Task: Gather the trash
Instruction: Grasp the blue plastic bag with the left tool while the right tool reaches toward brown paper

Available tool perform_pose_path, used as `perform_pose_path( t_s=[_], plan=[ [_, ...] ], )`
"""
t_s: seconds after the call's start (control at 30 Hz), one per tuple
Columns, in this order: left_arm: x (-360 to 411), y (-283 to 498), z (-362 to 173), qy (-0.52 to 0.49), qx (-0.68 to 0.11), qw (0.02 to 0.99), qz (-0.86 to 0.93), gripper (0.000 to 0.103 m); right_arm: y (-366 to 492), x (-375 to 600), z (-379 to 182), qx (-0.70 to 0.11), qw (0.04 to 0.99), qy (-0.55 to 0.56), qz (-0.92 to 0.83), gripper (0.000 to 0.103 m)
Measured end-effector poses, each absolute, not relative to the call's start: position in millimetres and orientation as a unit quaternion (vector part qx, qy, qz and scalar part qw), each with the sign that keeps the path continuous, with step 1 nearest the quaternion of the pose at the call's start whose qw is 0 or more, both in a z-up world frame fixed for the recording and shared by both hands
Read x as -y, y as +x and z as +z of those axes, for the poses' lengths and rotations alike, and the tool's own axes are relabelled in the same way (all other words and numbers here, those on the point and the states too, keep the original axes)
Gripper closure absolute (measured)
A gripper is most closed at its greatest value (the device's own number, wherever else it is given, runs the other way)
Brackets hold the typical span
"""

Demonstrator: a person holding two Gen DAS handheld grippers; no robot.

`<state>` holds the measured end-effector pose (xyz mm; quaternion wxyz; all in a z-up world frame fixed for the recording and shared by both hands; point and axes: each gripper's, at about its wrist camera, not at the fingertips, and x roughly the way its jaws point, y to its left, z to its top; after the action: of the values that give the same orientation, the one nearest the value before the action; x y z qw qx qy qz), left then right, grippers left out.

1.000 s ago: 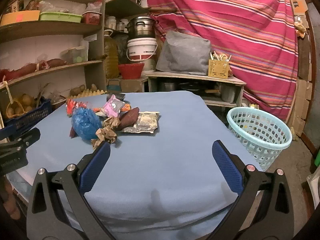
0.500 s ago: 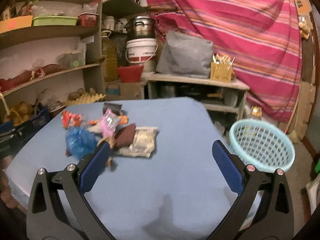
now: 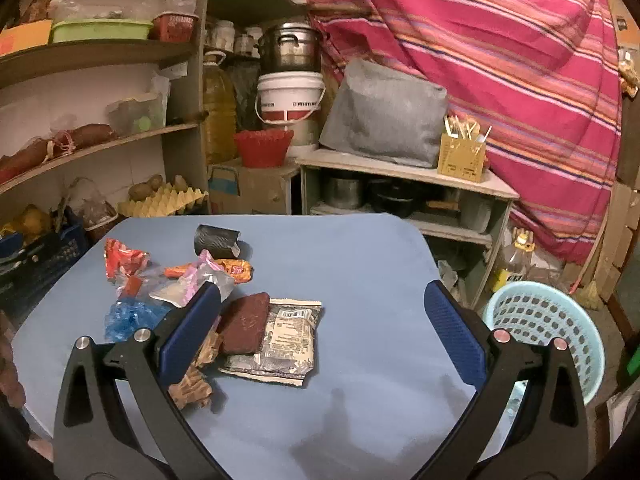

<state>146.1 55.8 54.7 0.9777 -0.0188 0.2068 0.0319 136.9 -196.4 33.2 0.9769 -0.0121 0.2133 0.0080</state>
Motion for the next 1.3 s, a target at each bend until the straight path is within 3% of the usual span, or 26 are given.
perform_pose_path(
  t_s=[0.3, 0.7, 0.8, 0.87, 0.93, 1.0, 1.07, 1.13, 1.3],
  plan=[
    [-64, 162, 13, -0.037, -0.289, 0.957, 0.008, 0.004, 164, 207, -15, -0.28, 0.96, 0.001, 0.027, 0.004],
    [-21, 179, -7, -0.026, -0.324, 0.944, -0.053, 0.005, 174, 223, -28, -0.293, 0.956, -0.002, -0.01, 0.004],
    [-10, 182, -10, -0.011, -0.33, 0.942, -0.065, 0.023, 176, 230, -30, -0.302, 0.953, 0.022, -0.015, 0.004],
    [-6, 188, -16, -0.005, -0.346, 0.935, -0.075, 0.046, 178, 232, -31, -0.307, 0.951, 0.029, -0.017, 0.004],
    [-5, 192, -23, -0.006, -0.362, 0.928, -0.083, 0.058, 178, 230, -31, -0.308, 0.951, 0.025, -0.021, 0.004],
    [-4, 193, -24, -0.002, -0.363, 0.928, -0.084, 0.062, 178, 226, -30, -0.306, 0.951, 0.022, -0.023, 0.004],
    [-6, 192, -24, 0.003, -0.362, 0.928, -0.083, 0.076, 177, 220, -28, -0.303, 0.952, 0.022, -0.017, 0.004],
    [-9, 191, -22, 0.007, -0.36, 0.93, -0.079, 0.081, 176, 210, -27, -0.299, 0.954, 0.015, -0.014, 0.004],
    [-33, 185, -4, -0.02, -0.336, 0.939, -0.067, 0.082, 175, 186, -26, -0.297, 0.955, -0.008, -0.002, 0.004]
  ],
)
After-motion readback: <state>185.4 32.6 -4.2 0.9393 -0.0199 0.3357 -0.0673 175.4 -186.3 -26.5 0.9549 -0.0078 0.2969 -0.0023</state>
